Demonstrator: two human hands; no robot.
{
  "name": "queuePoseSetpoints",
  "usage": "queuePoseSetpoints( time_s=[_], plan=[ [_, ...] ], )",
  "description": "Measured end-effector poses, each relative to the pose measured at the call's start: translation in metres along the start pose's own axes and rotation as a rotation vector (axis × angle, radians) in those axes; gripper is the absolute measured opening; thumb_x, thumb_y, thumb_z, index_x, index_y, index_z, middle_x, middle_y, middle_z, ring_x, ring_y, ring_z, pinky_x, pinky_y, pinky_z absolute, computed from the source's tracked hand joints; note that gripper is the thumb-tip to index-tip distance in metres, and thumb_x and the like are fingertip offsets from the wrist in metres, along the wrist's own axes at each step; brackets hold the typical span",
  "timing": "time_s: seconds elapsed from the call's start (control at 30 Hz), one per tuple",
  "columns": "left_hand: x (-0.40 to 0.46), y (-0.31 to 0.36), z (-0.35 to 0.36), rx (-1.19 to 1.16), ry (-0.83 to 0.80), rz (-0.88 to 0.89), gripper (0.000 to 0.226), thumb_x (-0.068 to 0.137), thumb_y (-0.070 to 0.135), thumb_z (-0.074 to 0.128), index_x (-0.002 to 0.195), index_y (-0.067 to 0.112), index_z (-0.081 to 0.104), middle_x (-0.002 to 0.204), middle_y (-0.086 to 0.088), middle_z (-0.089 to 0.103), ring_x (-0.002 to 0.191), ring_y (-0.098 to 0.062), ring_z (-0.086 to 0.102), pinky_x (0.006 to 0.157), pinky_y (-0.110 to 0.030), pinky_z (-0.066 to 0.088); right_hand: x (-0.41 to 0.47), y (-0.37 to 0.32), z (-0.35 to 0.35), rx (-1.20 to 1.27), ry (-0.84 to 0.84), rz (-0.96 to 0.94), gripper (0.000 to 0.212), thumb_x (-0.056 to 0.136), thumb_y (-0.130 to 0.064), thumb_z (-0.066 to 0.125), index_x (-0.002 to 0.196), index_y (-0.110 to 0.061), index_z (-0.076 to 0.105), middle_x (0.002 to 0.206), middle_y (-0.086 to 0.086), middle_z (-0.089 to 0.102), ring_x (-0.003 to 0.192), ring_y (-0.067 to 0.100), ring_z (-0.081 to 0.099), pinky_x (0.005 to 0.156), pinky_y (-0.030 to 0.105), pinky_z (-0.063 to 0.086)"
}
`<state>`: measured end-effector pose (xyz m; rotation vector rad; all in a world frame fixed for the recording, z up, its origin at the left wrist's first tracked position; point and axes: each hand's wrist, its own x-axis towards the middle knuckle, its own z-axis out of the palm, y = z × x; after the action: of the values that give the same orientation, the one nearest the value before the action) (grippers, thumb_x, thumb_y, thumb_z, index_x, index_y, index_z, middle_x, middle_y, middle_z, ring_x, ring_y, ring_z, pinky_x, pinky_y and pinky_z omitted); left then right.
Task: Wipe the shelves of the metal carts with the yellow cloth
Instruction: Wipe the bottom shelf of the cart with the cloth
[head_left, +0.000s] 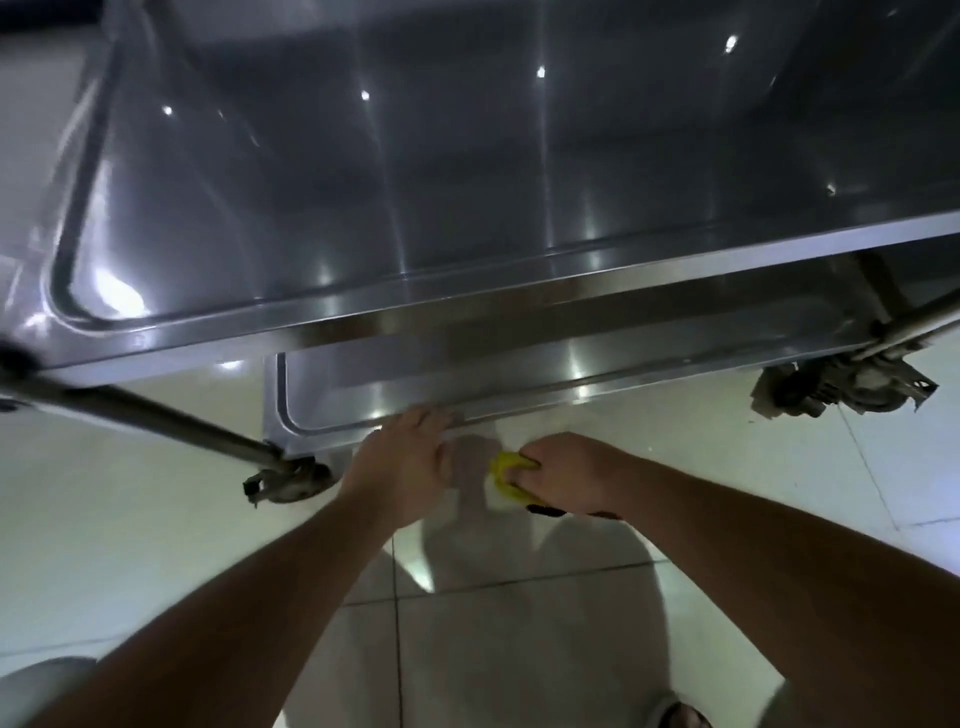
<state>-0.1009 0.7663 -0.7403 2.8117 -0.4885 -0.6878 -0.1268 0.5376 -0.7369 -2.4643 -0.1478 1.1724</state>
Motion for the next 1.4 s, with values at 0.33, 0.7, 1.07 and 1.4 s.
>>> queuePoseSetpoints(
  time_s=[0.33,0.7,1.07,1.4],
  plan=[
    [-0.154,0.026,-0.073,-0.034,-0.305,-0.19,0.044,0.106,0.038,0.041,0.146,0.023,0.049,0.141,-0.001,0.056,0.124,-0.026,0.055,0.1,-0.041,0.048,-0.138,-0.074,-0.002,0.109,-0.122,0.219,0.044,0.104,-0.054,0.04,0.1,-0.018,0.065,0.094,0.004,0.067,0.091,0.026,0.063,0.083,0.038,0.049],
    [-0.323,0.063,-0.262,-0.171,-0.358,-0.261,0.044,0.107,0.035,0.039,0.15,0.025,0.045,0.145,0.0,0.05,0.128,-0.024,0.052,0.103,-0.041,0.045,-0.328,-0.229,-0.084,0.451,-0.086,0.362,0.055,0.107,-0.059,0.032,0.102,-0.017,0.067,0.106,0.007,0.069,0.096,0.024,0.06,0.086,0.035,0.042],
    [-0.431,0.027,-0.452,-0.172,-0.172,-0.249,0.046,0.107,0.038,0.039,0.15,0.024,0.044,0.148,0.0,0.049,0.127,-0.025,0.053,0.1,-0.04,0.048,-0.454,-0.392,-0.186,1.006,0.156,0.425,0.048,0.099,-0.059,0.054,0.108,-0.015,0.071,0.096,0.02,0.075,0.072,0.03,0.066,0.067,0.038,0.053],
    [-0.441,0.025,-0.565,-0.216,0.04,-0.343,0.044,0.106,0.038,0.04,0.148,0.026,0.047,0.147,0.0,0.049,0.129,-0.027,0.052,0.102,-0.041,0.047,-0.497,-0.465,-0.28,0.737,0.266,0.133,0.046,0.102,-0.062,0.044,0.111,-0.026,0.071,0.106,0.003,0.071,0.098,0.025,0.067,0.094,0.04,0.053]
  ],
)
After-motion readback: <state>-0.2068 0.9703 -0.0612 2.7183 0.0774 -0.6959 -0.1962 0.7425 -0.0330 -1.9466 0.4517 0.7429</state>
